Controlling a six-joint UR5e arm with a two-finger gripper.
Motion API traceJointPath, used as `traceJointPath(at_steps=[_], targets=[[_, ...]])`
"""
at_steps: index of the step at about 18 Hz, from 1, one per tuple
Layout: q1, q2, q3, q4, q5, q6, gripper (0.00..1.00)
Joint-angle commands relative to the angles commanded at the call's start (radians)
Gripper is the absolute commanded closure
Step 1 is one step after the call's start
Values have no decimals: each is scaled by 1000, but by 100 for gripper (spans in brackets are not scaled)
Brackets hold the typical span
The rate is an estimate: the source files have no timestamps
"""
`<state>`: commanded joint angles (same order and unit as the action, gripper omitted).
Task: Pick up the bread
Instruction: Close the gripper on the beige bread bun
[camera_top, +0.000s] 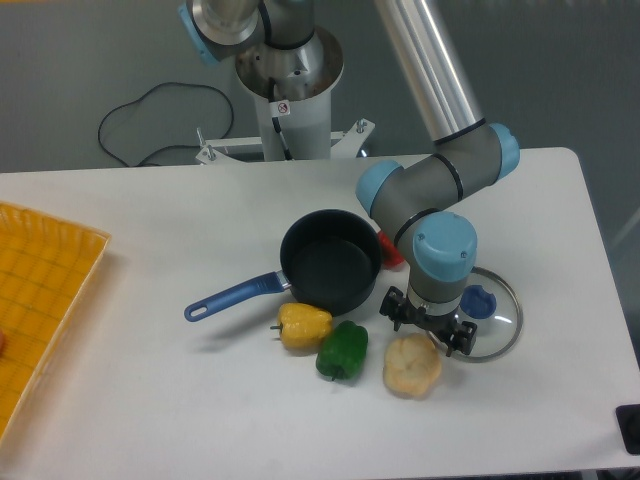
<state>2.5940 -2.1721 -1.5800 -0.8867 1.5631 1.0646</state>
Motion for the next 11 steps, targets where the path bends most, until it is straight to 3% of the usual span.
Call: traceJointPath(at_steps=[1, 3, 6, 9, 11], targets=[[0, -3, 0, 0, 0, 6, 4], [0, -5, 0, 0, 0, 15, 28], [0, -5, 0, 0, 0, 17, 48], [0, -2, 0, -2, 0, 32, 83], [0, 2, 0, -2, 0, 32, 96]])
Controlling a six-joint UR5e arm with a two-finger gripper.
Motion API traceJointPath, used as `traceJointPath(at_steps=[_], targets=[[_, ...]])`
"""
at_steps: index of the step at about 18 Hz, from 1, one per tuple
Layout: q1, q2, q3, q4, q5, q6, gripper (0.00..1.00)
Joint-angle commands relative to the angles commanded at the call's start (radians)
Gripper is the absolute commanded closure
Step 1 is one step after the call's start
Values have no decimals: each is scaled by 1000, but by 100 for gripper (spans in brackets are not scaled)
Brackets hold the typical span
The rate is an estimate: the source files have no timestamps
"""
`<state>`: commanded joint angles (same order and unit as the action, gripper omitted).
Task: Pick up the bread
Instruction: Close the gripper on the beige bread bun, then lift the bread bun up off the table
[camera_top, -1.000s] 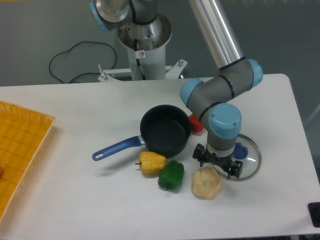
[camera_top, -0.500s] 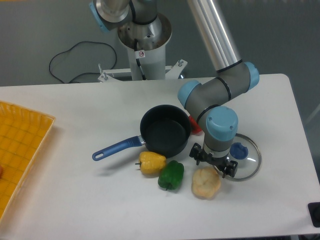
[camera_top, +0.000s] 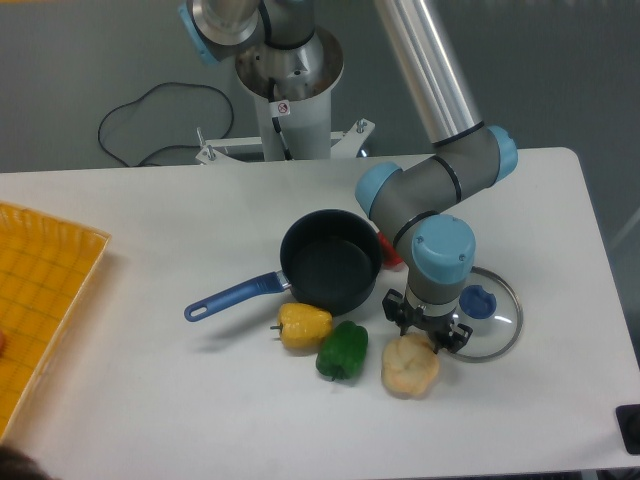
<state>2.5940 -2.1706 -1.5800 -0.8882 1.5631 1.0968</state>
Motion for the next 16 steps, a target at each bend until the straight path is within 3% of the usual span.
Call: traceJointPath(at_steps=[5, 10, 16], targets=[[0, 11, 14, 2, 0, 0, 100], [5, 57, 26, -3, 3, 0, 100], [23, 100, 83, -175, 6, 57, 100]])
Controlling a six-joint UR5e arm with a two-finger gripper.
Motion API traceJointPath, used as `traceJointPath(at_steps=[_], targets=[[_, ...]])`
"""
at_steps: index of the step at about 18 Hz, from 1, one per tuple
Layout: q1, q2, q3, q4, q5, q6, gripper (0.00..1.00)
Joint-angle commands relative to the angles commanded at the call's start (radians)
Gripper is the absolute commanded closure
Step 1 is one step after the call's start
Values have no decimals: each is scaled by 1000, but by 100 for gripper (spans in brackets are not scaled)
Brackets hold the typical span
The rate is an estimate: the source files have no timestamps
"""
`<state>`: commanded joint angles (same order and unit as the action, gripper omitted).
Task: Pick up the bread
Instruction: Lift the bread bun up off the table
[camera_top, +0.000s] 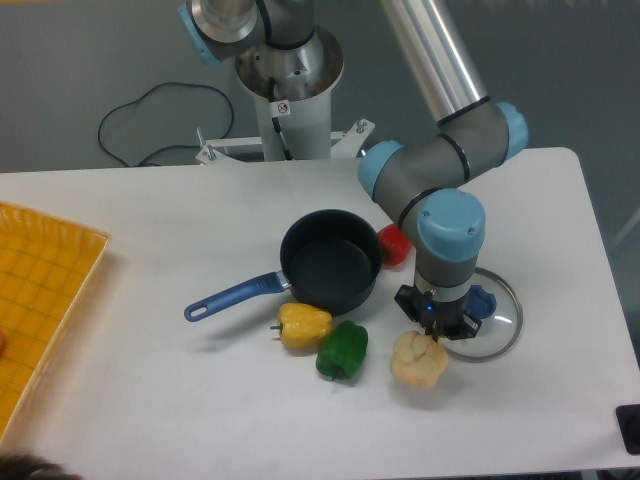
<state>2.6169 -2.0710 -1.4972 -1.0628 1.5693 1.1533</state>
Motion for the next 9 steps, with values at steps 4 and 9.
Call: traceJointPath(at_steps=[4, 9], targets=[[31, 40, 9, -63, 0, 48, 100], [58, 57, 81, -221, 5, 143, 100]])
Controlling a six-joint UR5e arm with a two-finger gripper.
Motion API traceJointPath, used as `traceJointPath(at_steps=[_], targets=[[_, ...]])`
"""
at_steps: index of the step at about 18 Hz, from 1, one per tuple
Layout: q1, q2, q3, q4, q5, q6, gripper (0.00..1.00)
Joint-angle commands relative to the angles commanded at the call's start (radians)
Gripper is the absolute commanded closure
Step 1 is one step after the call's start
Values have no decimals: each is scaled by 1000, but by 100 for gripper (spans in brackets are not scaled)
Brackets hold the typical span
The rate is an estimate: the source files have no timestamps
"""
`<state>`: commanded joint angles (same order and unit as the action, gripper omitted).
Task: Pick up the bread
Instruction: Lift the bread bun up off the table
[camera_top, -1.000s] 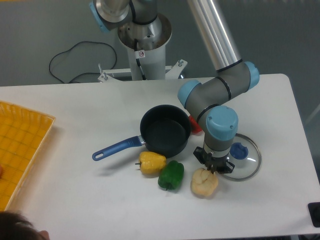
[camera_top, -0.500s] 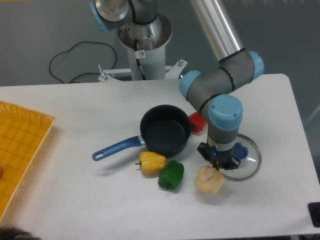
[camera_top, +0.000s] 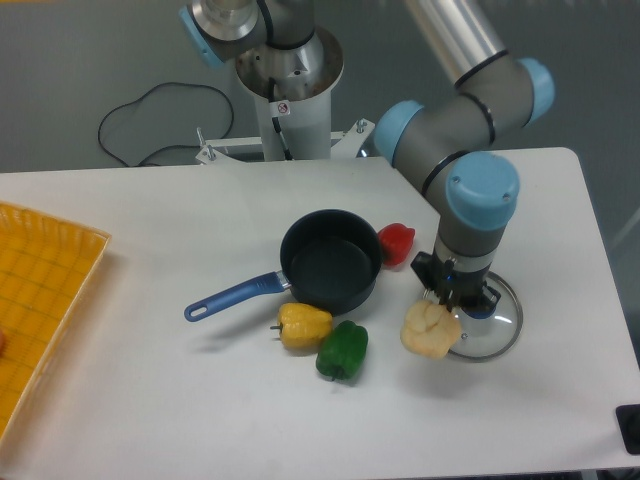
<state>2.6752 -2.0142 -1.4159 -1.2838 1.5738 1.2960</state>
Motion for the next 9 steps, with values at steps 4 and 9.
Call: traceJointPath(at_steps=[4, 9], targets=[[3, 11, 9, -19, 35, 52, 100], [5, 11, 22, -23, 38, 52, 100]])
